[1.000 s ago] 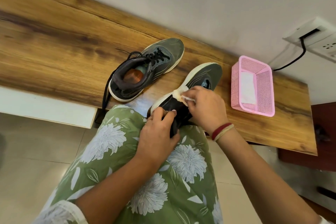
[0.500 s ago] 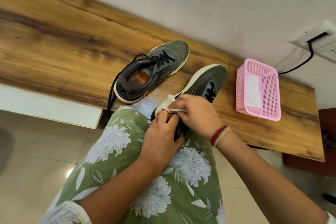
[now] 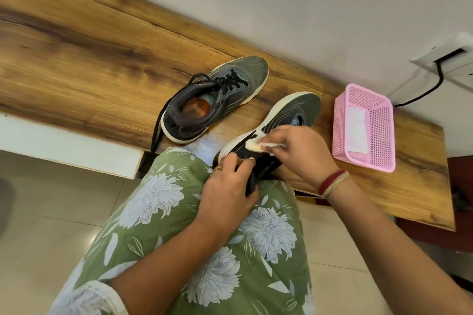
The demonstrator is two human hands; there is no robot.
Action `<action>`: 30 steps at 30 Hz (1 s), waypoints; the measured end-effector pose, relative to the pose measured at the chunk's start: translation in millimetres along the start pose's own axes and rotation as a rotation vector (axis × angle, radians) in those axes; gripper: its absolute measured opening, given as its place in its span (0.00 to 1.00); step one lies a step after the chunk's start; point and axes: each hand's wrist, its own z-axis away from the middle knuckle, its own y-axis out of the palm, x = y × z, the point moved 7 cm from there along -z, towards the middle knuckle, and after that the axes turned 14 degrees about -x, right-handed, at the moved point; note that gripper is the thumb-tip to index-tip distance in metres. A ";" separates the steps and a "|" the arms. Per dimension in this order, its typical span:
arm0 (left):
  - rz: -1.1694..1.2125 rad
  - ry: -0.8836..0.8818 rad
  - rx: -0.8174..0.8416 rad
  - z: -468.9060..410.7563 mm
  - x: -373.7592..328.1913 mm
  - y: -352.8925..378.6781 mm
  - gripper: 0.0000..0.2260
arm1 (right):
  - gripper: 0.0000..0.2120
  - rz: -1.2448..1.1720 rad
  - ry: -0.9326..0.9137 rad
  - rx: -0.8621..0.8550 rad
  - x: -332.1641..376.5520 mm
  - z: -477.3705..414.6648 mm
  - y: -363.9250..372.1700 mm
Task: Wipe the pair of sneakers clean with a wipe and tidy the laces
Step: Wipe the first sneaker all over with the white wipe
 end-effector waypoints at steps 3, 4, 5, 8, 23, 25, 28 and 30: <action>0.001 -0.009 0.017 0.0 0.3 -0.1 0.21 | 0.11 0.021 0.012 -0.022 8.2 -0.8 3.6; -0.002 -0.025 0.023 -0.1 1.3 -0.5 0.20 | 0.12 0.002 -0.043 0.019 19.2 3.1 7.9; -0.007 -0.036 0.032 -0.4 1.3 -1.1 0.20 | 0.11 -0.029 -0.093 0.058 27.1 7.7 9.4; -0.008 -0.024 0.025 -0.4 -0.5 -1.4 0.20 | 0.11 0.014 -0.084 0.095 15.9 8.6 1.4; 0.027 -0.040 0.021 -1.9 1.4 0.4 0.16 | 0.12 0.071 0.041 -0.089 17.1 17.2 2.6; 0.030 -0.042 0.025 -1.4 1.8 0.6 0.16 | 0.13 0.069 -0.048 -0.017 35.3 26.4 9.0; 0.022 -0.026 0.021 -1.5 0.5 0.5 0.15 | 0.13 0.137 0.044 -0.089 11.9 19.4 -5.2; 0.025 -0.022 0.008 -2.3 0.5 -0.1 0.15 | 0.12 0.125 0.159 -0.160 -2.1 14.1 -8.6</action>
